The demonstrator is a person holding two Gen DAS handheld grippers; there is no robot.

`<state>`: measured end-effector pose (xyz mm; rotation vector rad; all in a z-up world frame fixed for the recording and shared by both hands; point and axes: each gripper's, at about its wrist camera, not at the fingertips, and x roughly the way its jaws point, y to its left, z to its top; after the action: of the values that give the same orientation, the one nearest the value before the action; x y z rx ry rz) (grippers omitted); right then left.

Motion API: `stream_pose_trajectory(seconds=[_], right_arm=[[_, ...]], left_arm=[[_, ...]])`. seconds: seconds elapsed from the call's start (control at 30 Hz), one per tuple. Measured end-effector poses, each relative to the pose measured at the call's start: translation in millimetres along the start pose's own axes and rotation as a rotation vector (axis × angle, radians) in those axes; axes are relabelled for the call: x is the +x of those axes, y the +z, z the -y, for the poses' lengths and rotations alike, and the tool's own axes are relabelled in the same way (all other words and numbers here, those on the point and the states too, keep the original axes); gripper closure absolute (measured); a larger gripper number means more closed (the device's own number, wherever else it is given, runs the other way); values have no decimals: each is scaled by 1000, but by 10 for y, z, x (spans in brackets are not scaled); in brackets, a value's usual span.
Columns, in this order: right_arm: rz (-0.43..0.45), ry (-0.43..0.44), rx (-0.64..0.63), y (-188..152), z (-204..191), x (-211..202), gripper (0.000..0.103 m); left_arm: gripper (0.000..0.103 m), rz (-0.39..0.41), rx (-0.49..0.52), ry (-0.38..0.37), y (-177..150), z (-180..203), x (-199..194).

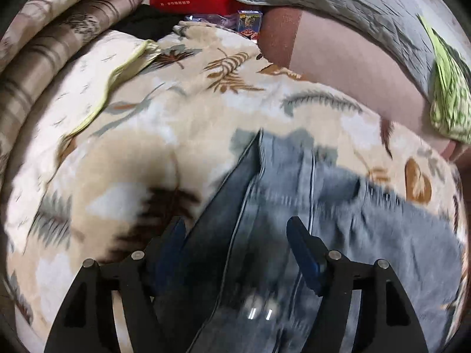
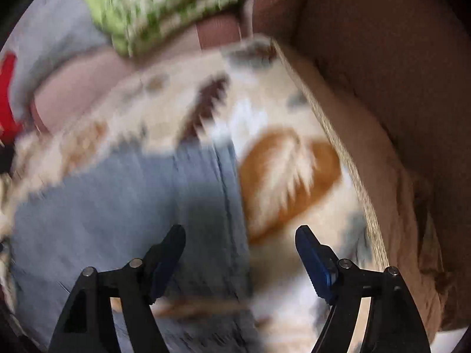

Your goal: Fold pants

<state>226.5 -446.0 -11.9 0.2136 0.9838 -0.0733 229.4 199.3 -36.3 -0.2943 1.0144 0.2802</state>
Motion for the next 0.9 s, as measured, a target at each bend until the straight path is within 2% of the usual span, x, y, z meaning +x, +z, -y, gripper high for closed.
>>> stream_pose_trajectory(seconds=[0.1,0.23,0.3,0.33,0.37,0.43,0.47,0.5,0.6,0.67,0.77,0.8,0.83,0.87,0.9], right_arm=[[-2,88,29,336,-34,158,24],[-83,143,75,590,-50,562,24],[-95,143,70,584,-82,666,24],[-100,145,63,540,-85,661,24],[-108,146,53,526,-84,677,26],[-132,131,40,533,-85,787,32],[-140,129,39,538,-81,816,38],[-143,123,39,551,-66,826,43],[-122,118,60,624,-13,797,43],[-96,88,76,689,4,775,42],[-165,98,48,707,-85,957,43],[-172,83,28,702,-127,995,50],[-164,57,7,703,-174,1012,59],[-159,40,4,715,-181,1005,81],[-156,43,7,729,-185,1001,84]], left_arm=[[31,-36,-27,-82,248,85,231],[33,-59,-38,-108,494,204,492],[43,-69,-32,-97,562,244,601],[55,-82,-35,-88,601,253,666],[62,-98,-42,-83,628,236,755],[88,-98,-40,-67,645,225,818],[96,-98,-31,-67,654,236,841],[96,-101,-30,-70,656,240,862],[96,-101,-26,-73,657,244,916],[90,-101,-18,-79,652,256,948],[88,-99,-21,-72,667,289,962],[88,-96,-14,-64,669,302,952],[98,-92,13,-34,676,348,949],[101,-90,27,-23,680,379,945],[101,-91,30,-19,681,386,934]])
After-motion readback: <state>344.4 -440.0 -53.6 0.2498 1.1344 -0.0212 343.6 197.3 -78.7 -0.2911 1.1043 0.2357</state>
